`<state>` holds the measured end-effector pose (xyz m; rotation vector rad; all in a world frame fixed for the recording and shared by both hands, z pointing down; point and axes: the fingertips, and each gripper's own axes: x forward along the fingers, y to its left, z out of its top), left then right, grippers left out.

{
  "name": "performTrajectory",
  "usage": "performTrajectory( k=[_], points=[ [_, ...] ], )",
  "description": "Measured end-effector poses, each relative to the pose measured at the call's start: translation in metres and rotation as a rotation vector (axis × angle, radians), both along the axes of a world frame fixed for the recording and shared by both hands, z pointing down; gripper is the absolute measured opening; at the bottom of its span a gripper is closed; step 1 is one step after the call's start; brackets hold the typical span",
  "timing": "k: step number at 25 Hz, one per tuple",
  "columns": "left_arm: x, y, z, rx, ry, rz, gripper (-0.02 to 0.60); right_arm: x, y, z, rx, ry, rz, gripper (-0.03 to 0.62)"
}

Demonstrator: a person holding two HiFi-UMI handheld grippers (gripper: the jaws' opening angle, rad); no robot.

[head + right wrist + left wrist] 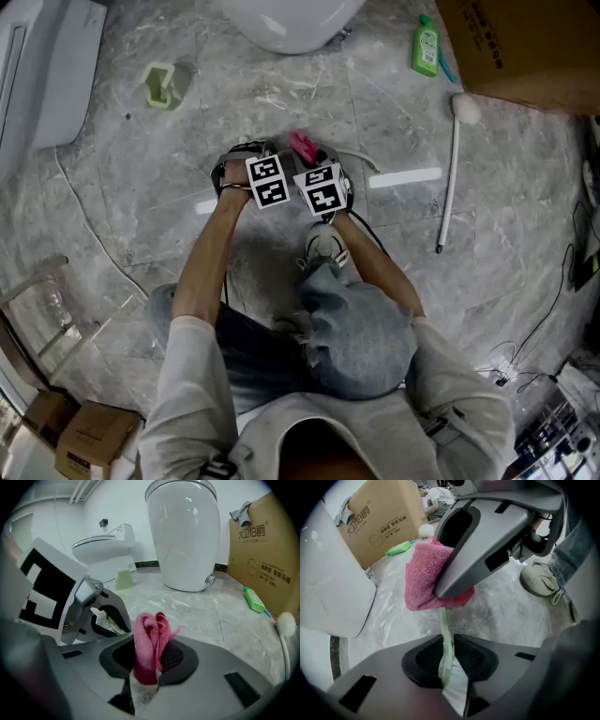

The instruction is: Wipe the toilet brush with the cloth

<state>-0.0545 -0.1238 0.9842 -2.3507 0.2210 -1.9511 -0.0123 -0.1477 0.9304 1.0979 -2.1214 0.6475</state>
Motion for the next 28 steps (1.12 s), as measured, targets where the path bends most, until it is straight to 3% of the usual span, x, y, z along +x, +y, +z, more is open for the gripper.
performTrajectory(
  k=[5, 15, 21, 28],
  points=[
    [-0.001, -0.001, 0.001, -0.002, -0.003, 0.003, 0.086, 0.022, 0.0, 0.005, -0.002, 0.014, 0.039, 0.114],
    [0.0, -0.003, 0.001, -0.009, -0.006, -0.01, 0.086, 0.137, 0.003, 0.012, -0.001, 0.114, 0.253, 0.114],
    [0.0, -0.001, 0.003, -0.02, -0.009, -0.014, 0.086, 0.19, 0.018, 0.014, -0.022, 0.168, 0.33, 0.114],
    [0.0, -0.002, 0.003, -0.009, -0.013, -0.008, 0.086, 0.202, 0.023, 0.011, -0.019, 0.186, 0.37, 0.114]
  ],
)
